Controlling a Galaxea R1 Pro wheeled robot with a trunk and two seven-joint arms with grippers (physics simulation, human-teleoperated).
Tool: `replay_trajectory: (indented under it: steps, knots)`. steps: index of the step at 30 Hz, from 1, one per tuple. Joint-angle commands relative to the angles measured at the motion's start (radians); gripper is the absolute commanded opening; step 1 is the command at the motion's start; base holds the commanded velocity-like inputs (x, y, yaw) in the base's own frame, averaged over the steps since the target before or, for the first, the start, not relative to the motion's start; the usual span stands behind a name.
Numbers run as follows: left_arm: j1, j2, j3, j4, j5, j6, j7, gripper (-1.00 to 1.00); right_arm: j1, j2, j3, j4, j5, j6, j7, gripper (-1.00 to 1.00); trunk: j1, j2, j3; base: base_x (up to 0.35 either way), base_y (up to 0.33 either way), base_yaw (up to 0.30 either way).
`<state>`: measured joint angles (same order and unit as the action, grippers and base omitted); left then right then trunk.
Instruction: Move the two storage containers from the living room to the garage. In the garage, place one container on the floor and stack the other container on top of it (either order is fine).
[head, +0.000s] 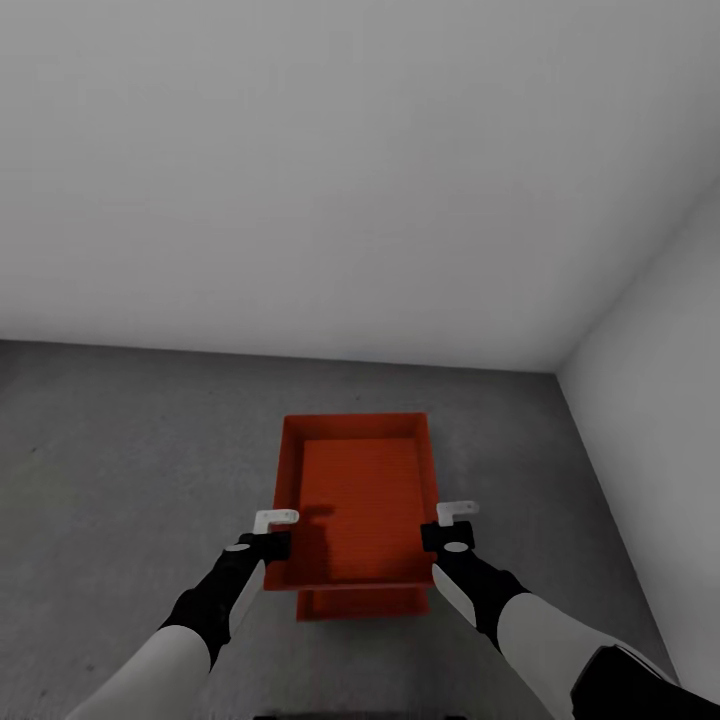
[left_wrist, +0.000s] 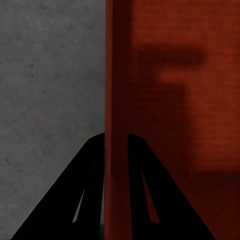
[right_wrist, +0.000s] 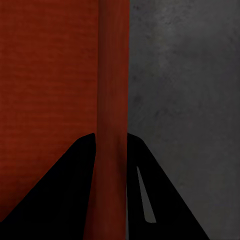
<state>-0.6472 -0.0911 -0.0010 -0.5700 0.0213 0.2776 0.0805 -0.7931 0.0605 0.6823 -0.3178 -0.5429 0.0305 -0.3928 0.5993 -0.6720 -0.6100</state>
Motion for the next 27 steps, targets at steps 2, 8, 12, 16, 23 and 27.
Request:
replay_trajectory:
  steps: [2,8,12,16,23,27]
  knots:
    - [0.0,0.001,-0.019,-0.004,0.006,0.005,0.002,-1.0,-0.002,-0.002,0.017,0.051,-0.026,0.003,-0.011,-1.0,0.0,-0.001,-0.004,0.0,0.0,0.0]
    - [0.0,0.001,-0.019,-0.004,0.007,0.005,0.002,-1.0,-0.002,-0.002,0.017,0.051,-0.026,0.003,-0.011,-1.0,0.0,-0.001,-0.014,0.0,0.0,0.0]
    - [0.0,0.001,-0.019,-0.004,0.008,0.005,0.002,-1.0,-0.002,-0.002,0.017,0.051,-0.026,0.003,-0.011,-1.0,0.0,-0.001,-0.02,0.0,0.0,0.0]
    - [0.0,0.001,-0.019,-0.004,0.008,0.005,0.001,-1.0,-0.002,-0.002,0.017,0.051,-0.026,0.003,-0.011,-1.0,0.0,-0.001,-0.027,0.0,0.0,0.0]
    - [0.0,0.001,-0.02,-0.005,0.008,0.005,0.001,-1.0,-0.002,-0.002,0.017,0.051,-0.026,0.003,-0.011,-1.0,0.0,-0.001,-0.038,0.0,0.0,0.0]
    - [0.0,0.001,-0.019,-0.004,0.008,0.005,0.001,-1.0,-0.002,-0.001,0.017,0.051,-0.026,0.003,-0.011,-1.0,0.0,-0.001,-0.045,0.0,0.0,0.0]
